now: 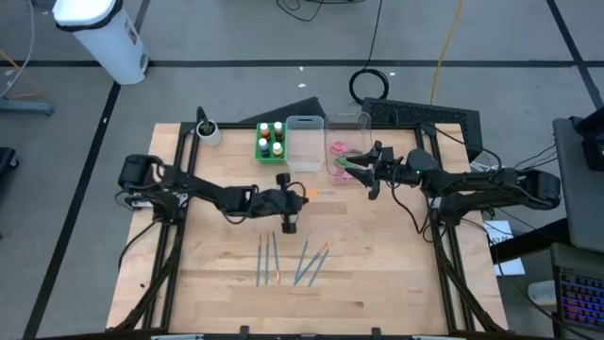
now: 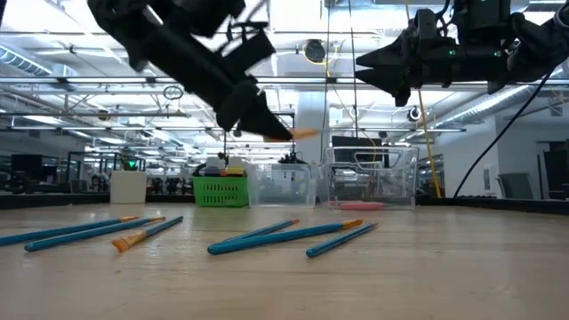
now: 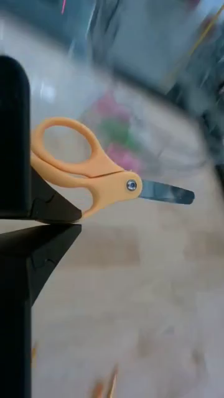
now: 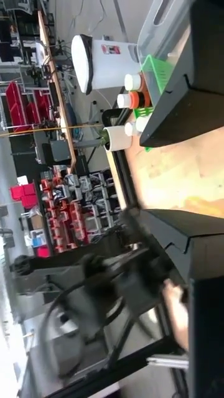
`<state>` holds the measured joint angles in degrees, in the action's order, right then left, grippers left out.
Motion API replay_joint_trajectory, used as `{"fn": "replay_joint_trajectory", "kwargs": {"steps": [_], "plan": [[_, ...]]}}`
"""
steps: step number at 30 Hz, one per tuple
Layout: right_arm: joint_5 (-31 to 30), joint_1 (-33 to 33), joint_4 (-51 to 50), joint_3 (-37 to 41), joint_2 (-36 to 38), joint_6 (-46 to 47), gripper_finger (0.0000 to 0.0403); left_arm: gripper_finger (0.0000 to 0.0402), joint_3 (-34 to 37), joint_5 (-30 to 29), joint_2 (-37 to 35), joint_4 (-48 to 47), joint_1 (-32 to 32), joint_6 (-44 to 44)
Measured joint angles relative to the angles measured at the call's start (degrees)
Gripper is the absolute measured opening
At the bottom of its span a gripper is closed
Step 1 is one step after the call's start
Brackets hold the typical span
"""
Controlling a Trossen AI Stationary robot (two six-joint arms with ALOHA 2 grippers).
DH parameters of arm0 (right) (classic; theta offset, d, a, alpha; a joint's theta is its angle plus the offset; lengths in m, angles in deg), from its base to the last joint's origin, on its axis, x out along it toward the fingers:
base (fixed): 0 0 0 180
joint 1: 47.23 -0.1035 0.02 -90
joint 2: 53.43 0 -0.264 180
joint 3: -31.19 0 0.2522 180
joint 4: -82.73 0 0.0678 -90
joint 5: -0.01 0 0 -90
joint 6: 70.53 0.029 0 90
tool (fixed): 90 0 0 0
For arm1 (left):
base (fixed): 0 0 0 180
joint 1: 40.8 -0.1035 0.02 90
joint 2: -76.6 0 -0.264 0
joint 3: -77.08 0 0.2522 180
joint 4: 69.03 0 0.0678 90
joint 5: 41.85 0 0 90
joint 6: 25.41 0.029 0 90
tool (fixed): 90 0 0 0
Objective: Pick & Place Paint Supplies
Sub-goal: Put the yellow scissors into the transparent bin
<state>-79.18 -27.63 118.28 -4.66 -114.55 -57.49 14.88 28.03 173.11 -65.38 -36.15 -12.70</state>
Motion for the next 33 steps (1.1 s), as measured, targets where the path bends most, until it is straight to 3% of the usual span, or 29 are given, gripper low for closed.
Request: {"fn": "replay_joint_trajectory", "kwargs": {"steps": [7, 11, 17, 21, 25, 33], "plan": [[-0.19, -1.65, -3.57, 0.04, -0.02, -3.87, 0.0164, 0.001, 0.0, -18.64, -2.67, 3.27, 6.99, 14.9], [1.43, -4.36, -6.24, 0.04, -0.09, -8.3, 0.0164, 0.0006, 0.0, -25.32, -2.69, 8.44, 9.52, 22.9], [0.47, -8.75, -6.2, -1.28, -3.1, -13.27, 0.0164, 0.0011, -0.03, -29.06, -2.71, 15.73, 11.45, 30.31], [-4.5, -9.56, -6.23, -4.39, -7.64, -9.22, 0.0164, 0.0005, -0.04, -29.58, -2.71, 17.5, 11.66, 32.65], [-4.43, -9.66, -5.76, -8.06, -13.37, -6.82, 0.0168, 0.001, -0.04, -29.58, -2.71, 17.28, 11.47, 32.63], [-1.64, -11.43, 6.82, -12.24, -23.91, -7.68, 0.0231, 0.0009, -0.09, -34.45, -2.71, 16.56, 11.55, 33.7]]}}
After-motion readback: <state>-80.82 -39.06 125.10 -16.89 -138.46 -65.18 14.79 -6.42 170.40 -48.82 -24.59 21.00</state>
